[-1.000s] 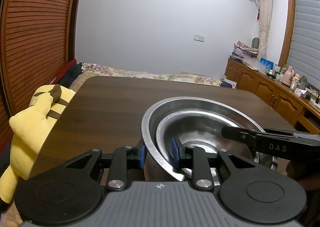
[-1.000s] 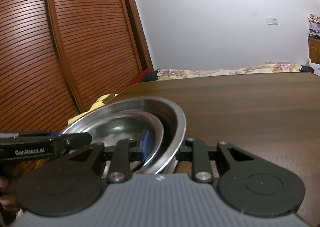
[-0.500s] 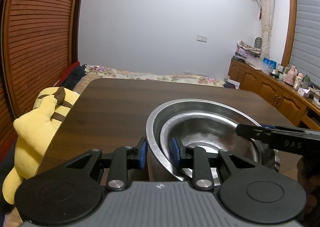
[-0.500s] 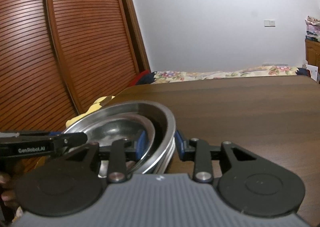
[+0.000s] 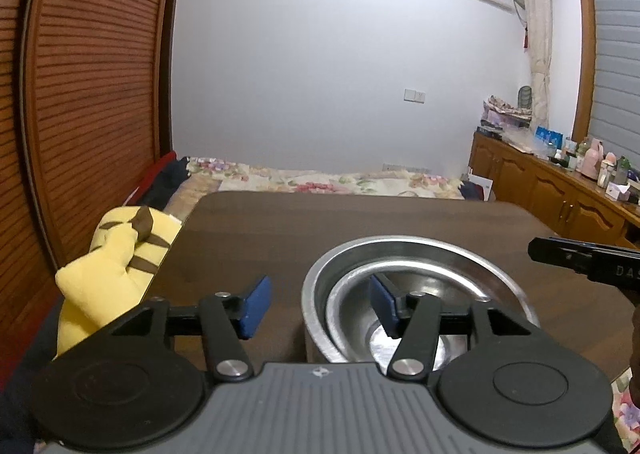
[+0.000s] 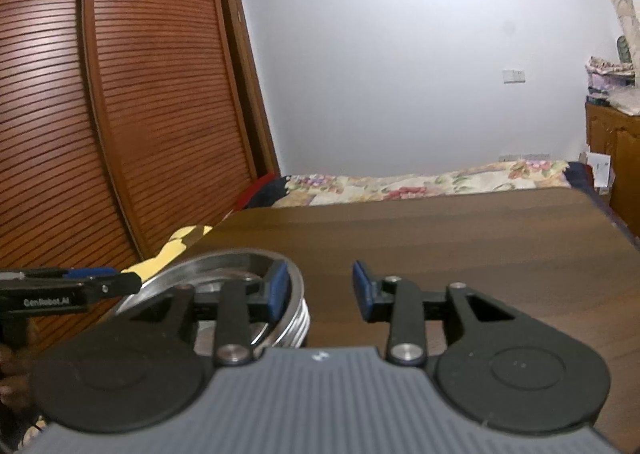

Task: Organize plates and bowls

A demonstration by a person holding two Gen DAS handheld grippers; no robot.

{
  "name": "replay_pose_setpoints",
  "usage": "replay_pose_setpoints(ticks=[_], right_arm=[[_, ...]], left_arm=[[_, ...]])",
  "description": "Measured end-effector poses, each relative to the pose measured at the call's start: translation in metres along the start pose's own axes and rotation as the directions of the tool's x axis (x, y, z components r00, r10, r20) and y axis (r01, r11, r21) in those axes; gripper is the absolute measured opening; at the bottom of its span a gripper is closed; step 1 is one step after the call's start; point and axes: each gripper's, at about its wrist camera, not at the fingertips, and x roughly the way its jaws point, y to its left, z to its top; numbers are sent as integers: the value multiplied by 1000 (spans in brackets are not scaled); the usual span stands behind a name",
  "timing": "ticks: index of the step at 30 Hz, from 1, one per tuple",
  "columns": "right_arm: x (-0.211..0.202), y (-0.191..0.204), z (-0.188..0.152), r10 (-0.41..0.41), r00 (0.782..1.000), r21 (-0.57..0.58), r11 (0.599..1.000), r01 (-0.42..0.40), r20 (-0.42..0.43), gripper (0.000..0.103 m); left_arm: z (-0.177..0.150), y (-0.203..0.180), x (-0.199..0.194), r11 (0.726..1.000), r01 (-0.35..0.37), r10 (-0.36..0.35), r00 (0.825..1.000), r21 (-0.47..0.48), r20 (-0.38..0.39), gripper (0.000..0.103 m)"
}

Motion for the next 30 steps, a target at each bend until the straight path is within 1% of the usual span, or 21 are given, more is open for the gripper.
replay_pose_setpoints(ticks=[1, 2, 3, 4, 5, 6, 7, 8, 9, 11, 12, 13, 17, 20, 24, 27, 30], right_arm=[[-3, 0, 2, -5, 1000, -4, 1000, 5, 6, 44], [-7, 0, 3, -12, 1000, -8, 1000, 12, 14, 47], [-11, 0, 5, -20, 1000, -13, 1000, 20, 22, 56], [-16, 0, 6, -28, 999, -17, 999, 29, 33, 62], [-20, -1, 7, -34, 998, -20, 999, 35, 44, 65], [-25, -1, 9, -40, 998, -25, 999, 41, 53, 71], [-29, -2, 10, -46, 997, -29, 998, 48, 61, 79], [-32, -3, 11, -52, 996, -31, 998, 54, 69, 86], [-36, -3, 12, -57, 995, -34, 998, 59, 77, 89], [-43, -4, 14, -62, 993, -42, 997, 67, 96, 99], [-46, -4, 15, -64, 993, -45, 997, 69, 101, 101], [-50, -4, 16, -64, 992, -49, 996, 70, 107, 103], [-61, -2, 17, -81, 990, -64, 994, 89, 116, 103], [-68, 0, 16, -121, 987, -60, 990, 127, 105, 103], [-77, 5, 14, -157, 982, -57, 985, 164, 100, 103], [-82, 9, 11, -167, 981, -58, 983, 173, 99, 103], [-87, 12, 9, -172, 981, -52, 983, 177, 95, 103]], left_arm=[[2, -2, -3, 1000, 2, -2, 1000, 4, 6, 61], [4, -5, -7, 1000, 2, -3, 1000, 8, 13, 66], [6, -6, -10, 1000, 3, -3, 1000, 14, 21, 73], [8, -8, -14, 1000, 4, -4, 1000, 18, 30, 76], [11, -10, -18, 1000, 5, -6, 999, 22, 38, 81], [13, -12, -21, 1000, 6, -7, 999, 24, 43, 86], [15, -14, -24, 1000, 8, -9, 999, 27, 48, 88], [17, -16, -26, 999, 10, -12, 999, 30, 53, 93], [18, -18, -29, 999, 9, -12, 998, 35, 59, 97], [21, -23, -36, 999, 1, -4, 997, 44, 76, 102], [22, -26, -39, 999, -5, 1, 997, 48, 83, 103], [23, -29, -42, 999, -9, 4, 996, 53, 89, 103], [23, -37, -48, 998, -13, 8, 996, 64, 88, 103], [21, -43, -51, 997, -21, 15, 996, 69, 84, 103], [14, -52, -53, 996, -51, 46, 997, 77, 66, 103], [9, -58, -55, 993, -72, 67, 996, 90, 58, 103], [6, -65, -57, 992, -75, 70, 996, 104, 50, 103]])
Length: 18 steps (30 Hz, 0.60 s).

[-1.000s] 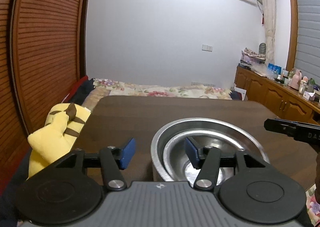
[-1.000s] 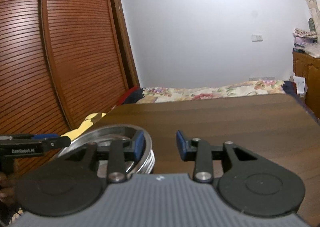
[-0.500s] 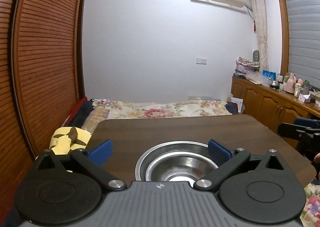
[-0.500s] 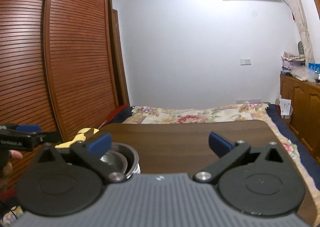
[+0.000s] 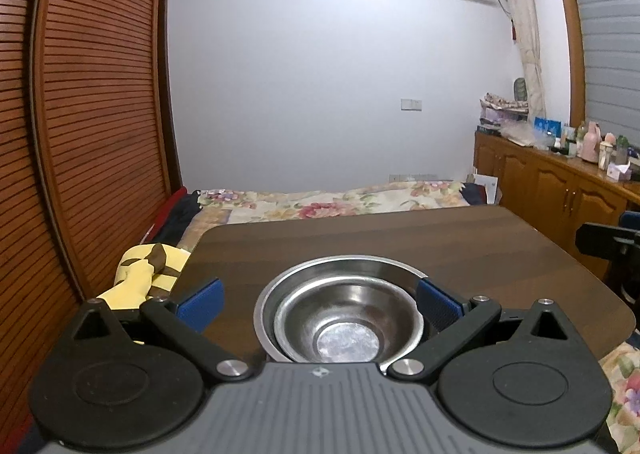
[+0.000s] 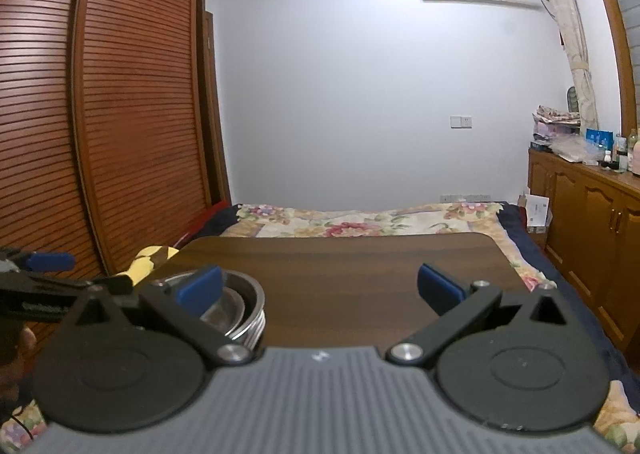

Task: Organize plates and bowls

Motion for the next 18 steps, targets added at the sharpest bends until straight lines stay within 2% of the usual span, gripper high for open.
replay_pose_setpoints(ticks=[10, 18], right_arm=[[-11, 1, -5, -39, 999, 3, 999, 39, -9, 103], [-14, 3, -8, -51, 999, 1, 999, 51, -12, 103]], left_arm=[[-1, -21, -15, 1000, -3, 2, 1000, 26, 31, 103], [-10, -27, -14, 1000, 1, -1, 1000, 22, 17, 103]])
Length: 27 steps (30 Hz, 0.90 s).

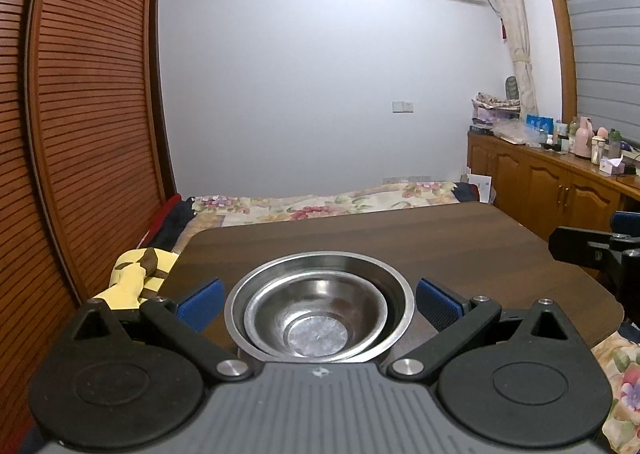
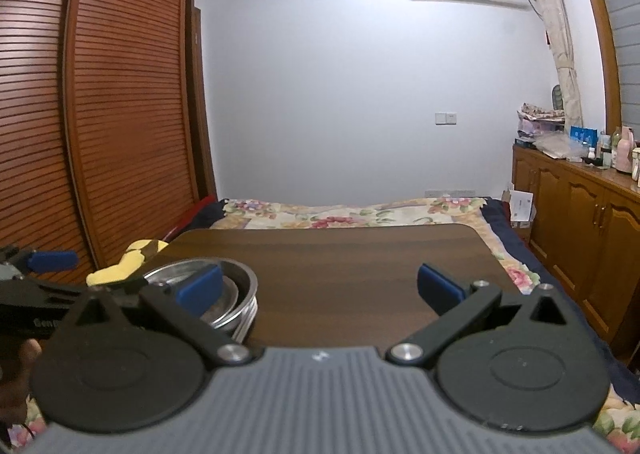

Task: Organize plates and bowls

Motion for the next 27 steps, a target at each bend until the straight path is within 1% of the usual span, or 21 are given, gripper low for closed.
replay_pose_setpoints(ticks=[5, 17, 27], right_arm=[[4, 1, -5, 0, 1000, 4, 1000, 0, -9, 103], [15, -5, -27, -18, 998, 12, 1000, 19, -55, 103], [16, -8, -31, -22, 997, 19, 1000, 24, -72, 103]], left_arm=[[-8, 0, 4, 1000, -3, 3, 1000, -15, -16, 103], [-25, 6, 15, 1000, -24, 23, 998, -11, -63, 103], [-29, 6, 18, 1000, -27, 26, 997, -11, -79, 103]])
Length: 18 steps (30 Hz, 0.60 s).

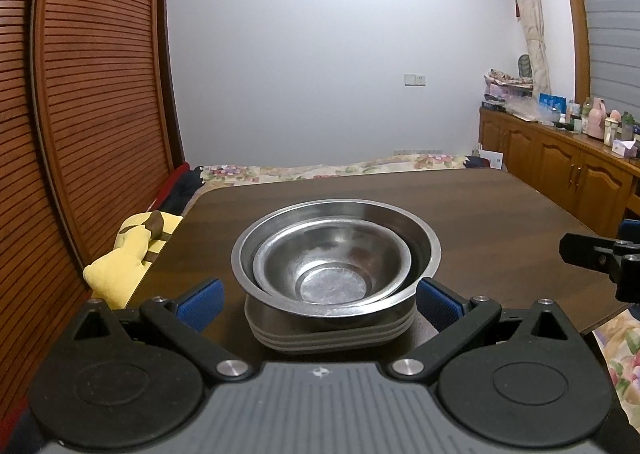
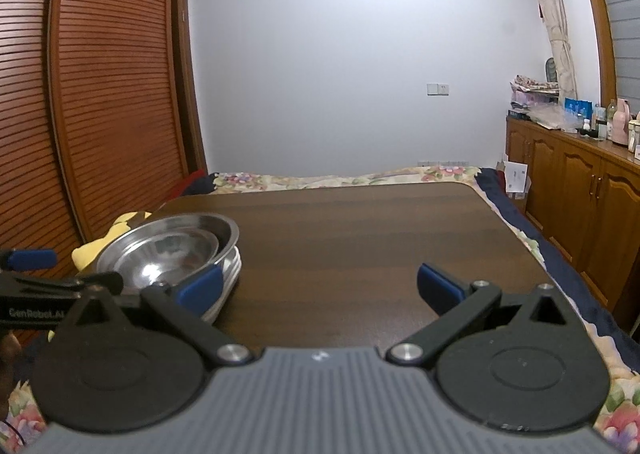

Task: Organize plates and bowls

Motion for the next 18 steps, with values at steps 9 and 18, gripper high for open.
replay_pose_setpoints(ticks=[9, 18], right_arm=[[2, -1, 2, 1, 1000, 3, 1000, -1, -4, 103], [3, -1, 0, 4, 1000, 3, 1000, -4, -4, 103]], left_arm=[[-1, 0, -1, 1000, -2, 2, 1000, -4, -1, 103], [-1, 1, 0, 1000, -3, 3, 1000, -6, 0, 103]])
